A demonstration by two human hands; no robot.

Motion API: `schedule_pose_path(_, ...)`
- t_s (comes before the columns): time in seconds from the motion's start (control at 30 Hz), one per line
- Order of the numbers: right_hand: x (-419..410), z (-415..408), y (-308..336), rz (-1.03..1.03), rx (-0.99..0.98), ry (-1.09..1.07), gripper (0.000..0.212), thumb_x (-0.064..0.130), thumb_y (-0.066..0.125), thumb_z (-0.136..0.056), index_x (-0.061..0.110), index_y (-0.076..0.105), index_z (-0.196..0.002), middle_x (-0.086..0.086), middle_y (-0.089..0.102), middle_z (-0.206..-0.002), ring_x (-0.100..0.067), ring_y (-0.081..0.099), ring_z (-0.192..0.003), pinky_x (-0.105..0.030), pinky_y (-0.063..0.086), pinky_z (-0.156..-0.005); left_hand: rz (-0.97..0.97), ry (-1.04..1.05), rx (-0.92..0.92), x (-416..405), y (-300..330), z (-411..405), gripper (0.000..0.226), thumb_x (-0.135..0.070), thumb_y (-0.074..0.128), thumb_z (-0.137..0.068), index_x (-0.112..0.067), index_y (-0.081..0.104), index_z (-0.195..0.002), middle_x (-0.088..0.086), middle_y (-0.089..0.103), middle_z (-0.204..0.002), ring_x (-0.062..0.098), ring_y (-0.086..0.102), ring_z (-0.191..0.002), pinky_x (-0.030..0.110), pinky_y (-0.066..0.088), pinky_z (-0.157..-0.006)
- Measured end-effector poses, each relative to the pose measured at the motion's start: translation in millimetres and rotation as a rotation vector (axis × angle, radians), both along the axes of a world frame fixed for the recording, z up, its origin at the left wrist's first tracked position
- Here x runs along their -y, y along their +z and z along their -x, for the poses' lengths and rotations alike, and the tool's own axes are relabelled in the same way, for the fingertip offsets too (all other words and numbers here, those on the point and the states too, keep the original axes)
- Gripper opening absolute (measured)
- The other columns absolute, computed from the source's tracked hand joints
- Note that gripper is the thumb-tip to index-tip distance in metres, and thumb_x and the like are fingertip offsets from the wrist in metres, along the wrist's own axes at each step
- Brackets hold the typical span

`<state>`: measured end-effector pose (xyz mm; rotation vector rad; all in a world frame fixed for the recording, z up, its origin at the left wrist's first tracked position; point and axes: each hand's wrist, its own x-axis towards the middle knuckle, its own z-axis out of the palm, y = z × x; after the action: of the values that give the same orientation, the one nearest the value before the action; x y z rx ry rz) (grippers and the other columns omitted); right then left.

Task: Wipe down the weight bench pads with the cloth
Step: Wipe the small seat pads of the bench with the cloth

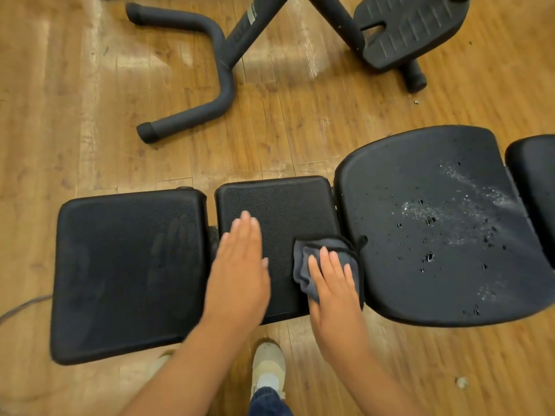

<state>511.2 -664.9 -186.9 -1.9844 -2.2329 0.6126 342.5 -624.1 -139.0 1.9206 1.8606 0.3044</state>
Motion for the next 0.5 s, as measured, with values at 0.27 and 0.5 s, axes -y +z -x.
schedule_pose_path(0.27,20,-16,-3,0.056,0.002,0.048,0.061,0.021,0.037,-0.08,0.013,0.033,-0.141,-0.004,0.034,-0.147,-0.019,0.023,-0.138,-0.034,0.011,-0.112,0.063,-0.033,-0.275,5,-43,-35,0.054,-0.025,0.018,-0.097,-0.004,0.015,-0.147,0.013,0.012,-0.155,0.025,0.012,-0.143,0.04,0.006,-0.116)
schedule_pose_path(0.5,-63,-7,-3,-0.027,-0.017,0.026,0.054,0.016,0.042,-0.09,0.013,0.032,-0.144,-0.006,0.027,-0.152,-0.022,0.022,-0.141,-0.034,0.008,-0.117,0.065,-0.053,-0.276,18,-47,-24,0.059,-0.03,0.026,-0.09,-0.003,0.033,-0.142,0.014,0.031,-0.149,0.026,0.025,-0.138,0.04,0.008,-0.113)
